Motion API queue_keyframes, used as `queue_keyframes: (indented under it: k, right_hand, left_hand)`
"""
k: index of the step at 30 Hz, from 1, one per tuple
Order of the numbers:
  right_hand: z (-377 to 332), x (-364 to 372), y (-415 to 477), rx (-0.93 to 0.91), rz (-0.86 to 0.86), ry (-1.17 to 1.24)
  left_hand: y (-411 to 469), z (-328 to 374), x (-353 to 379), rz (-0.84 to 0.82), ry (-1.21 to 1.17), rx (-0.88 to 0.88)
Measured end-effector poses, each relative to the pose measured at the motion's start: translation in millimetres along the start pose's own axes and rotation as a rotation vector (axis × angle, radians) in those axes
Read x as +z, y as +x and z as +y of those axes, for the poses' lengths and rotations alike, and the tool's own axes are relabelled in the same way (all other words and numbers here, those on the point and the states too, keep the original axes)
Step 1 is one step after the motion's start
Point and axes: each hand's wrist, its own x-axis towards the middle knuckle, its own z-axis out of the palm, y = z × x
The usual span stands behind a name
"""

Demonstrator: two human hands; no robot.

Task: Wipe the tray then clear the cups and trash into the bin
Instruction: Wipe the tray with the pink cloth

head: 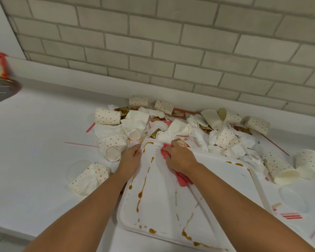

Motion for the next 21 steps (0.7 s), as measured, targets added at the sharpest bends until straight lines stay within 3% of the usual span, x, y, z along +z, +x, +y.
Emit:
queue_keyframes:
  k: [4,10,19,21]
  right_hand:
    - [12.5,-5.9,-10.5,-0.115,-0.078,0.071]
    - [13.3,1.0,7.4,0.078,0.080,0.031]
    - [-23.4,1.0,-3.1,-0.255,-0.049,0.096]
    - [-14.5,-1.3,-10.7,-0.257,-0.081,0.129]
  left_hand:
    - [3.1,-6.2,0.7,-0.008,-0.017,-0.017]
    - [2.6,-5.0,0.8,-0.018,-0.047,-0.002]
    - [0.6,-5.0,0.5,0.004,0.001,0.063]
    - [0.4,-5.4,-0.2,0.005,0.015,0.059]
